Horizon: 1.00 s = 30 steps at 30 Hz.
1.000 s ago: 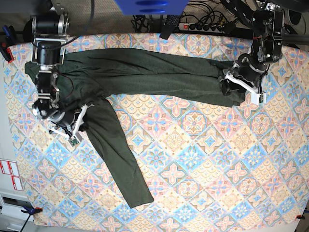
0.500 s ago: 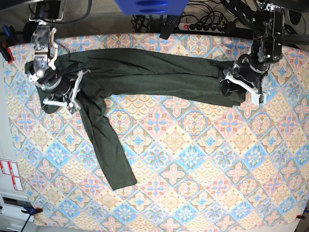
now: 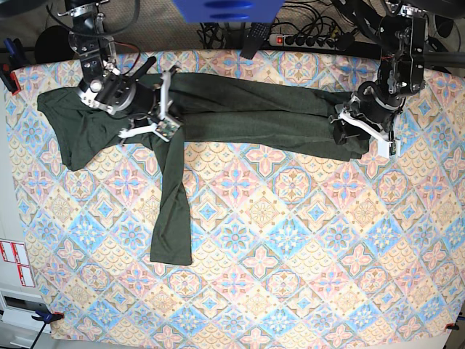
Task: Fold the T-shirt properly
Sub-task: 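Lift the sleeve with the right gripper and fold it across the body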
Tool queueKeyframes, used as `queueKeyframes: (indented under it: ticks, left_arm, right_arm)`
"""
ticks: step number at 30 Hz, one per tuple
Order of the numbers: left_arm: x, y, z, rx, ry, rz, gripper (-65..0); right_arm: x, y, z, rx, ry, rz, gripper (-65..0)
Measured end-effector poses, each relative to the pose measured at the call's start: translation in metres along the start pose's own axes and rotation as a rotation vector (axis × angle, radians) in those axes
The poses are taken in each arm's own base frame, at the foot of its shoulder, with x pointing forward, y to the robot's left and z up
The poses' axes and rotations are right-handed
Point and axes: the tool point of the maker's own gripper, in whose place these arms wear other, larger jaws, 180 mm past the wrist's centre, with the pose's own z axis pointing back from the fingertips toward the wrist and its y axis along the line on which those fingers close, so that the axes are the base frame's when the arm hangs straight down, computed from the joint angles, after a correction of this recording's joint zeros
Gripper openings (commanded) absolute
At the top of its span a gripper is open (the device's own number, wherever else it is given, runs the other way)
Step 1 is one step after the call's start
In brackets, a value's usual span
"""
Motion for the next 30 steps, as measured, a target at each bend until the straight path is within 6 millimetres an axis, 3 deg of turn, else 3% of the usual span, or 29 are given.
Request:
queueKeyframes:
  ticks: [5,8,14,21,24,26,30]
  left_arm:
    - [0.0,0.0,0.0,0.0,0.0,0.0,-29.9]
    - [0.0,0.0,0.0,0.0,0.001,0.0,-29.9]
    - [0.0,0.0,0.0,0.002,0.001,-0.003,-29.9]
    - [-0.001,0.0,0.0,0.001,0.002,-0.004,-29.9]
    - [0.0,-0.001,0.0,-0.002,0.002,-0.003,-29.9]
    - [0.004,-0.004,0.001,-0.006,-0.01,-0.009,-29.9]
    - [0.036,-0.026,0.002,-0.057,-0.098,-0.023,-29.6]
  right_arm:
    - [-0.015,0.031,-0.003,0.109,0.071,0.109,-65.0]
    - [-0.012,0.046,-0.006,0.159,0.059,0.14,-65.0]
    - [-0.027,0.053,-0.001,0.202,0.111,0.206,-65.0]
    - [-0.007,0.078,-0.011,0.296,0.078,0.319,-64.8]
    - [-0.02,0.065,-0.012,0.272,0.17,0.357,-64.8]
    - [-0.018,0.053,-0.012,0.245,0.185,0.374,-64.8]
    - [-0.006,0.027,-0.013,0.172,0.161,0.345,-64.6]
